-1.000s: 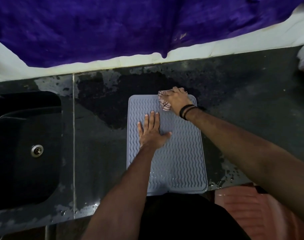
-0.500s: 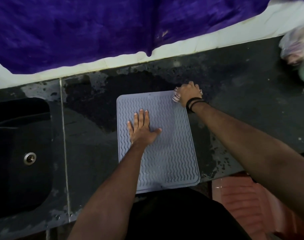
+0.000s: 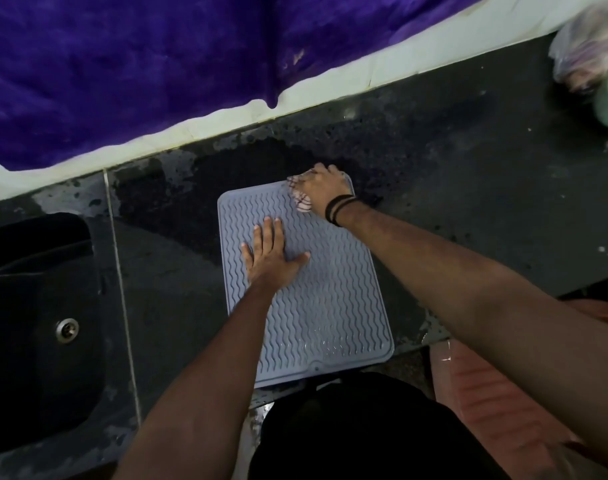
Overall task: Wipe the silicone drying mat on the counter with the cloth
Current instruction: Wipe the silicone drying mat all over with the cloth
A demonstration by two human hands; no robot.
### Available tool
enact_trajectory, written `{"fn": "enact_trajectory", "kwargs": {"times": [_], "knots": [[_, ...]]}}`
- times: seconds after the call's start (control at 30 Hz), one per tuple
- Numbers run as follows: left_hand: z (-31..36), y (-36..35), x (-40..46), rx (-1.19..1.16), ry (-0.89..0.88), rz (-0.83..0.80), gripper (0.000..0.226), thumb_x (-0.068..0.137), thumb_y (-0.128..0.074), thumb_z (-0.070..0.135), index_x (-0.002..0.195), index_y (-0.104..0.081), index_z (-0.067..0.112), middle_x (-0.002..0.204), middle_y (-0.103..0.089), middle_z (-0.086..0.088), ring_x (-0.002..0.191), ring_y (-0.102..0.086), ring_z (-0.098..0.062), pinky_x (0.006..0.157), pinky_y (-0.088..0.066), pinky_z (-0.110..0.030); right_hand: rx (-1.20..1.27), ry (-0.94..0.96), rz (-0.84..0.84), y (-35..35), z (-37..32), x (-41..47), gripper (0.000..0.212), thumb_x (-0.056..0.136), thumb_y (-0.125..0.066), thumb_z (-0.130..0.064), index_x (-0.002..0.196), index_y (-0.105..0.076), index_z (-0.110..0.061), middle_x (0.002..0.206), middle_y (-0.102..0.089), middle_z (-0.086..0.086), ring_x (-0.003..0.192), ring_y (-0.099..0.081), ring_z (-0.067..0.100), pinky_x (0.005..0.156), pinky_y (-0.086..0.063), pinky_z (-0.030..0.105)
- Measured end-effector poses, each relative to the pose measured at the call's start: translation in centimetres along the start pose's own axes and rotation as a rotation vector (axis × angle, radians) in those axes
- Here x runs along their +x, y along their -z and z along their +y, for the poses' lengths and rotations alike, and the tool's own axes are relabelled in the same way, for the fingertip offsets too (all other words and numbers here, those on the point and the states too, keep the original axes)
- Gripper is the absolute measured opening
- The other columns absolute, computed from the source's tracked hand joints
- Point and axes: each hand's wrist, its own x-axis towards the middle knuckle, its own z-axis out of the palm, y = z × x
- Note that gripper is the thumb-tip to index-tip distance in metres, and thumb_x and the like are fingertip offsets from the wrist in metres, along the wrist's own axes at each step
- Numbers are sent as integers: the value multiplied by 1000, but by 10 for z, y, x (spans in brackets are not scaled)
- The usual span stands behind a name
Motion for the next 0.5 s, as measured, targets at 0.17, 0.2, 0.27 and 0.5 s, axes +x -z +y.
{"fn": "enact_trajectory", "kwargs": {"times": [0.17, 0.2, 0.27, 0.5], "knots": [[-1, -1, 1, 8, -8, -7, 102, 91, -40, 74, 156, 24, 29, 163, 32, 5, 149, 30, -20, 119, 18, -54, 66, -152, -10, -6, 9, -3, 34, 85, -60, -17, 118, -61, -9, 124, -61, 8, 123, -42, 31, 97, -38, 47], [-2, -1, 2, 14, -9, -8, 102, 91, -40, 74, 156, 24, 29, 162, 33, 5, 149, 30, -20, 119, 18, -54, 129, -219, -17, -2, 0, 2, 34, 85, -60, -21, 117, -60, -9, 122, -61, 9, 123, -41, 31, 97, -38, 47], [-2, 0, 3, 25, -10, -18, 102, 91, -39, 75, 156, 25, 29, 162, 34, 4, 149, 30, -21, 119, 17, -56, 274, -331, -43, 5, -22, 13, 37, 87, -58, -29, 120, -57, -11, 124, -59, 10, 126, -38, 32, 98, -38, 47], [-4, -3, 4, 31, -22, -10, 100, 92, -38, 73, 157, 21, 26, 161, 35, 3, 148, 33, -21, 118, 20, -54, 487, -337, 75, 3, -66, 18, 40, 85, -58, -21, 123, -57, -8, 129, -57, 11, 123, -42, 33, 104, -38, 46]]}}
